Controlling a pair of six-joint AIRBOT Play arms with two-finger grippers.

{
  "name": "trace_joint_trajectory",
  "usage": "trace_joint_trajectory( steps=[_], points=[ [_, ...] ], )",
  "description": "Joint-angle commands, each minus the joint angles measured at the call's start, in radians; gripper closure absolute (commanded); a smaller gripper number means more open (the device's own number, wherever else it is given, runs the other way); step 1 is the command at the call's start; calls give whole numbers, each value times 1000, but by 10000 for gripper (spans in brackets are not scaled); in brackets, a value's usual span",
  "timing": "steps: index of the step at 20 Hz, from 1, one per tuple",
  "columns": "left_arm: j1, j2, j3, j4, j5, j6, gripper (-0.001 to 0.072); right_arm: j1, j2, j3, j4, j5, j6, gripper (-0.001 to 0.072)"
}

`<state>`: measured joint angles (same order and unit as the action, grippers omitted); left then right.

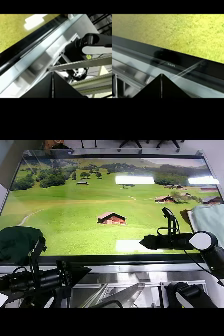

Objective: Fold the shirts.

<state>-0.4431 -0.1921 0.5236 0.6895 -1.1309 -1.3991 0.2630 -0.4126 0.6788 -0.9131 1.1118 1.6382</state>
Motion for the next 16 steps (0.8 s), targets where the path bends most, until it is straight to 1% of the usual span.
trace_joint_trajectory(
  steps=[1,3,4,5,7,8,9,10,11,12,14,15,16],
  points=[
    [-1,6,0,0,10,-1,688,1,1,0,1,-1,0,692],
    [-1,6,0,9,10,0,688,1,1,0,1,-1,0,692],
    [0,6,3,48,10,-3,688,1,1,0,1,-1,0,693],
    [-1,6,14,118,8,-39,689,1,1,0,1,-1,0,692],
    [-1,5,58,330,-3,-190,689,1,1,0,1,-1,0,692],
    [-1,-2,93,475,-27,-291,689,1,1,0,1,-1,0,692],
    [-1,-21,137,624,-74,-385,689,1,1,0,1,-1,0,692],
    [-1,-44,182,752,-129,-454,688,1,1,0,1,-1,0,692],
    [-1,-75,230,875,-188,-501,689,1,1,0,1,-1,0,692],
    [0,-108,273,973,-237,-518,688,1,1,0,1,-1,0,692],
    [-1,-190,349,1148,-322,-520,684,1,1,0,1,-1,0,692],
    [-1,-235,377,1226,-359,-520,592,1,1,0,1,-1,0,692],
    [-1,-275,392,1290,-380,-520,194,1,1,0,1,-1,0,692]
  ],
)
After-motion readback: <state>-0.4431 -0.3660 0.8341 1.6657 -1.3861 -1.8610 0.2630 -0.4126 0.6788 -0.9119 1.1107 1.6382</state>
